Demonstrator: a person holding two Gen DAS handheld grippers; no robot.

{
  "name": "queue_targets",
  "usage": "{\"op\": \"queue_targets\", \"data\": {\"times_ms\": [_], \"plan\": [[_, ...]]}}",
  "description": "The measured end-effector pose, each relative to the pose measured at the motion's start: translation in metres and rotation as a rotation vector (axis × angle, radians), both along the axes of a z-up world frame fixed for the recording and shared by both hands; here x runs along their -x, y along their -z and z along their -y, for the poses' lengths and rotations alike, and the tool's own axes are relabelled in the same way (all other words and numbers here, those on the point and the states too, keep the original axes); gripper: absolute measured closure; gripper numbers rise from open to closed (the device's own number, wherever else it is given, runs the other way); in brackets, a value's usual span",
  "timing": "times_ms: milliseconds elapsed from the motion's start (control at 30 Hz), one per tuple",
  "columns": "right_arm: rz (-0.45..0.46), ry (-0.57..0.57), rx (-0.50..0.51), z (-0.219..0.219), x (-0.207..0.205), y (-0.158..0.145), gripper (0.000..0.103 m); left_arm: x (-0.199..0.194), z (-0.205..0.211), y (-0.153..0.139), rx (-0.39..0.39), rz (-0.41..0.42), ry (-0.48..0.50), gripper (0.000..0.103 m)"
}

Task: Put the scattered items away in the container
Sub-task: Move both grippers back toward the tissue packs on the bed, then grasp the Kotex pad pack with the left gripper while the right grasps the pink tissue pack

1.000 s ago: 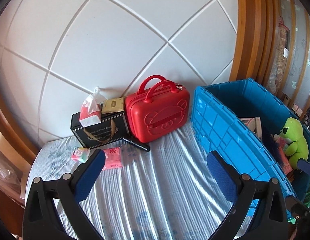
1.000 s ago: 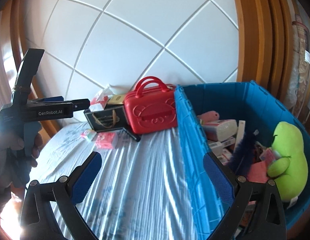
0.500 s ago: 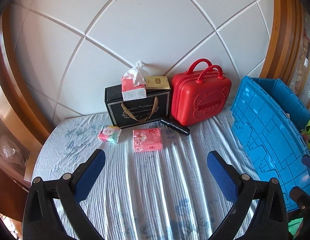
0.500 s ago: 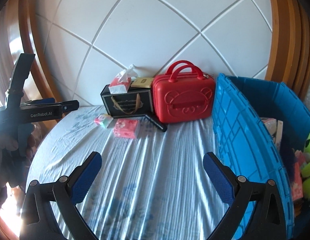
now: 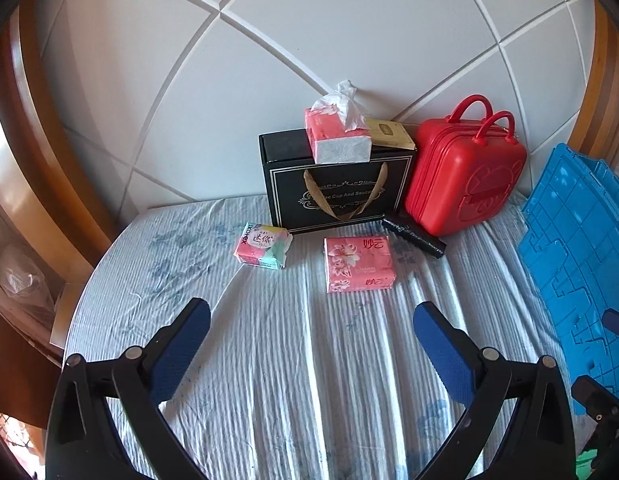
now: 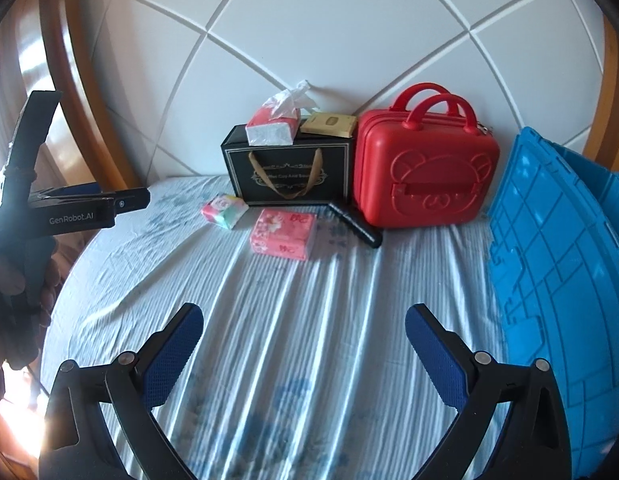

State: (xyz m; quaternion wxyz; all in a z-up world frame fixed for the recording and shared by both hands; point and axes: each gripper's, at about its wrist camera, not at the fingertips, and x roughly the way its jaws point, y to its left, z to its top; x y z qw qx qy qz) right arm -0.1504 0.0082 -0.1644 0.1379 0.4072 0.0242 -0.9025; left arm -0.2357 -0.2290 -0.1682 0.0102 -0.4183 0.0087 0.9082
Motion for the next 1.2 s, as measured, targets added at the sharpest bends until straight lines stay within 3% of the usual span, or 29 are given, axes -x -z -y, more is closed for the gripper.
{"op": "queue_targets", "data": {"times_ms": [433,867,1200], "plan": [[0.05,-0.038,-0.051,0.066,0.086,0.096,0.0,0.077,0.043,0.103,0.005,0.042,0.006,0.0],[0.069,-0.098,-0.161,0.104,0.184,0.181,0.0,0.165,0.072,0.184,-0.009,0.025,-0.013,0.0],[0.091,-0.055,-0.125,0.114,0.229,0.218,0.0,0.224,0.076,0.241,0.041,0.088,-0.009,0.0]]}}
